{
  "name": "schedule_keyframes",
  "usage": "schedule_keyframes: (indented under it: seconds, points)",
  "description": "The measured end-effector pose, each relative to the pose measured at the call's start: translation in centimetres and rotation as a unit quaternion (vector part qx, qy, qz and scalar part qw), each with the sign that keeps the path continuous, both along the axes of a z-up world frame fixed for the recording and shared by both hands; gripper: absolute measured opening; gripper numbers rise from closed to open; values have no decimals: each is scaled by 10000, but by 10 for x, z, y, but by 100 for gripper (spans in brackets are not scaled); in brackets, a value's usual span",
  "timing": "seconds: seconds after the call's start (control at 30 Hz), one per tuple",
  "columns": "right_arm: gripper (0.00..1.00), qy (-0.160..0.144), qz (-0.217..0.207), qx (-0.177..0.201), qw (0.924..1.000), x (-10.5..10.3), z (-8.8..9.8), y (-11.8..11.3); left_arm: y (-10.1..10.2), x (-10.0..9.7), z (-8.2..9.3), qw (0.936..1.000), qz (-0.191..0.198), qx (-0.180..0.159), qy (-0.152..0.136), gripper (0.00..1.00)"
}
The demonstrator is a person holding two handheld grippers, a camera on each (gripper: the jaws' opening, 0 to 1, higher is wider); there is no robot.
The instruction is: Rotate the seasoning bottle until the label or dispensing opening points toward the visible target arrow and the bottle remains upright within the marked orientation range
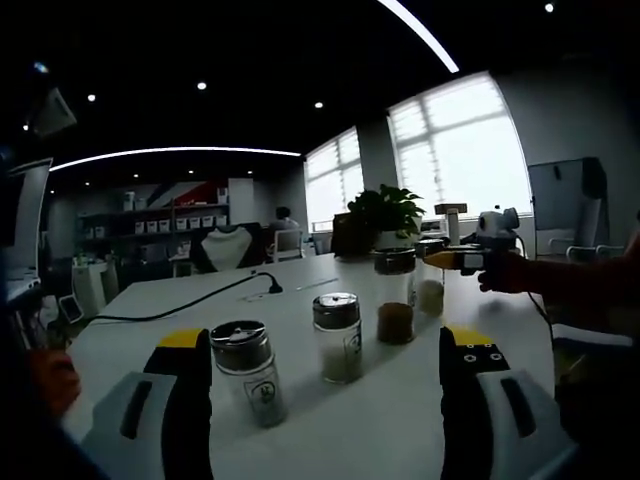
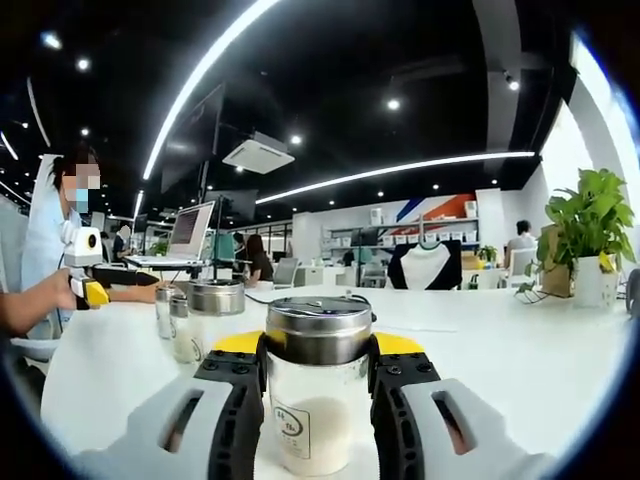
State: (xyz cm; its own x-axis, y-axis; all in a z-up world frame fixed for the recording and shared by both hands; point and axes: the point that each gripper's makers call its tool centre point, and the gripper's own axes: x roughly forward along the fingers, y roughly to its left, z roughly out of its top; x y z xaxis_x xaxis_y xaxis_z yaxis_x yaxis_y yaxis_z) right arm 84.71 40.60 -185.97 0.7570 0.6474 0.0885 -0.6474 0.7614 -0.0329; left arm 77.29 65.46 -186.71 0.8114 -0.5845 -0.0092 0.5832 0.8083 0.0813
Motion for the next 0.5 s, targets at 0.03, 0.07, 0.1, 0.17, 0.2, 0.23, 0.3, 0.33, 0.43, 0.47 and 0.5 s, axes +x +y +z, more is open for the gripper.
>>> schedule_keyframes:
  seconds: [0.03,0.07,0.1,0.17,0.2,0.23,0.3,0.33,0.43,0.47,0.5]
  points:
    - [38,14,10,-10,10000,0,0,1,0,0,0,10000,2,3,-1,100]
    - [38,28,14,-17,10000,1,0,1,1,0,0,10000,9,3,-1,100]
    - [38,43,10,-31,10000,0,0,1,2,0,0,10000,20,4,-1,100]
    - [38,53,7,-48,10000,0,0,2,3,0,1,10000,34,3,-7,100]
    - [38,57,-5,-60,10000,0,-1,2,4,0,1,10000,41,1,-10,100]
    - [38,61,-1,-61,10000,0,-1,2,5,1,1,10000,53,-2,-9,100]
    - [38,77,2,-62,10000,0,-1,2,6,1,1,10000,59,-3,-3,100]
    - [38,88,-8,-73,9999,0,-1,2,6,1,1,10000,62,0,-3,100]
    - [38,137,-82,-111,9998,-2,-1,2,7,2,0,10000,77,13,13,100]
    - [38,152,-99,-127,9998,-3,-2,2,7,2,-1,10000,80,26,22,100]
    - [38,147,-88,-134,9998,-3,-2,1,7,2,-2,10000,82,30,24,100]
